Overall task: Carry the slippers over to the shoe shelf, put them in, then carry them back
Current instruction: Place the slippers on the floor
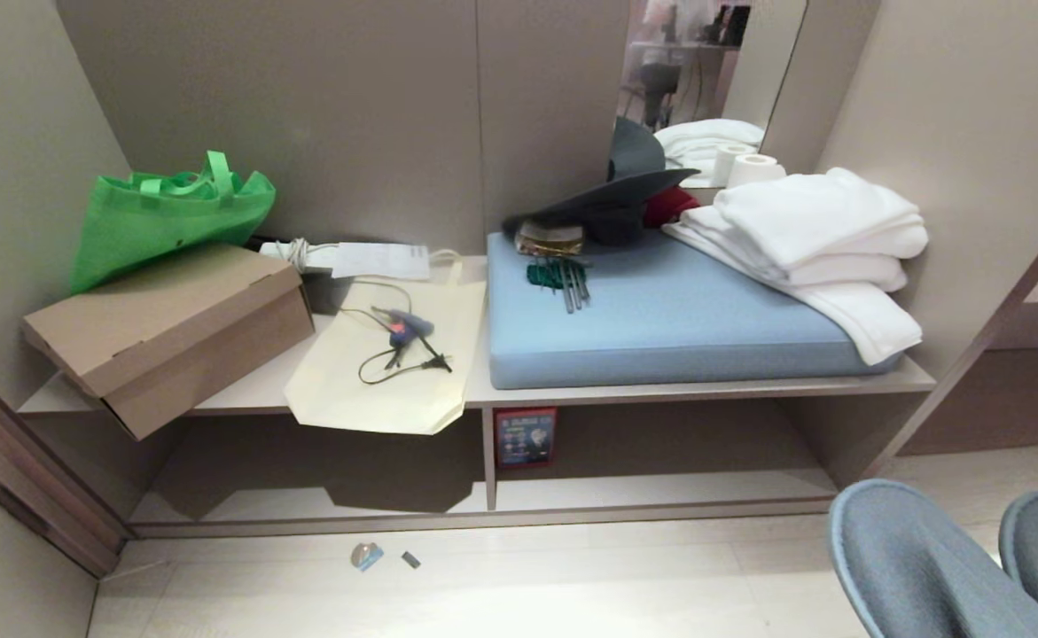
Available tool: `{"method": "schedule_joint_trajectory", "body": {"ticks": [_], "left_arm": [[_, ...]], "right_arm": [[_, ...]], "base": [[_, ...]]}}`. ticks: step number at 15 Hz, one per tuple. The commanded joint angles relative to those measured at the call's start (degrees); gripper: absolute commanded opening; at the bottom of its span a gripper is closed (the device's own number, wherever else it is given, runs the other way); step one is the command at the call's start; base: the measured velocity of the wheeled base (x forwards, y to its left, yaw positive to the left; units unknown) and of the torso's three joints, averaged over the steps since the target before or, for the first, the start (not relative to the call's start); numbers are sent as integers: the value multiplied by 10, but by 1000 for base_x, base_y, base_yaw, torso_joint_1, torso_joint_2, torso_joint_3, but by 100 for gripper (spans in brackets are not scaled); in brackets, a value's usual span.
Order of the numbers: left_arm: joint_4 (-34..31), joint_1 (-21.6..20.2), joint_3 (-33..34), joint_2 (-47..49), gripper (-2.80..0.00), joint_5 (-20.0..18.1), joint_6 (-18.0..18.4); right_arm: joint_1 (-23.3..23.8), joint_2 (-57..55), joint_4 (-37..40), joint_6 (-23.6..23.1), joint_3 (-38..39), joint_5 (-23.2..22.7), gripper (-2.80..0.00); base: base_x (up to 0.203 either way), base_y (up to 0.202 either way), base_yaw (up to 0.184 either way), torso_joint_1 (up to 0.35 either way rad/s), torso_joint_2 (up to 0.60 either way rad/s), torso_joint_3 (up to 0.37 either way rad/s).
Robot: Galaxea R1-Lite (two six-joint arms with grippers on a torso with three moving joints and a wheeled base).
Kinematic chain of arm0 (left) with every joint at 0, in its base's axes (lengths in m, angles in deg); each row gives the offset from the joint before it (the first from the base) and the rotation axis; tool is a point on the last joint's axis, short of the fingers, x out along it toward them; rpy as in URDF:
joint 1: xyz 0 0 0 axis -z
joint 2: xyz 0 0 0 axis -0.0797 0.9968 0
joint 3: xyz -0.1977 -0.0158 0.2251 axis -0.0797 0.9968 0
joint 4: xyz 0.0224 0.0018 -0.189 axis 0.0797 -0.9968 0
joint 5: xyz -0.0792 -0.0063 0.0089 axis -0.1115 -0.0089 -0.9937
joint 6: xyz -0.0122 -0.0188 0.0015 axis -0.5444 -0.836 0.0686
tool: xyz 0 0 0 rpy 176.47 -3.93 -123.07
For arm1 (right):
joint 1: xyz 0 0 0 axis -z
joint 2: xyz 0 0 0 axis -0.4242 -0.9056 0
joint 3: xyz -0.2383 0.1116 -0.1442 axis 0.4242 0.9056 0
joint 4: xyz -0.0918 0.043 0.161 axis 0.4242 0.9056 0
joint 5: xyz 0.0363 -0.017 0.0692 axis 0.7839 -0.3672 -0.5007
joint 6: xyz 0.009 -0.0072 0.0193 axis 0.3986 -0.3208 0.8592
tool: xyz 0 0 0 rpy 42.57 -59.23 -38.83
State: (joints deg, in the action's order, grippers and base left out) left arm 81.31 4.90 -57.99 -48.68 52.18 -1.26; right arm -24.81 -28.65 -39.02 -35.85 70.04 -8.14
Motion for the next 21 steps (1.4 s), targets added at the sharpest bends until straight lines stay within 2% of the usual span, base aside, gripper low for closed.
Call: {"method": "schedule_joint_trajectory", "body": {"ticks": [1,6,16,21], "left_arm": [[0,0,4,1,-280,0,0],[0,0,4,1,-280,0,-1],[0,0,4,1,-280,0,-10],[0,0,4,1,-280,0,-10]], "right_arm": [[0,-1,0,0,0,-1,-280],[0,-1,0,-1,0,-1,-280],[1,-1,0,-2,0,-1,-280],[1,-1,0,-2,0,-1,-280]], "base": [[0,0,0,6,6,194],[0,0,0,0,4,182],[0,0,0,1,1,12],[3,-146,3,3,2,1]]}}
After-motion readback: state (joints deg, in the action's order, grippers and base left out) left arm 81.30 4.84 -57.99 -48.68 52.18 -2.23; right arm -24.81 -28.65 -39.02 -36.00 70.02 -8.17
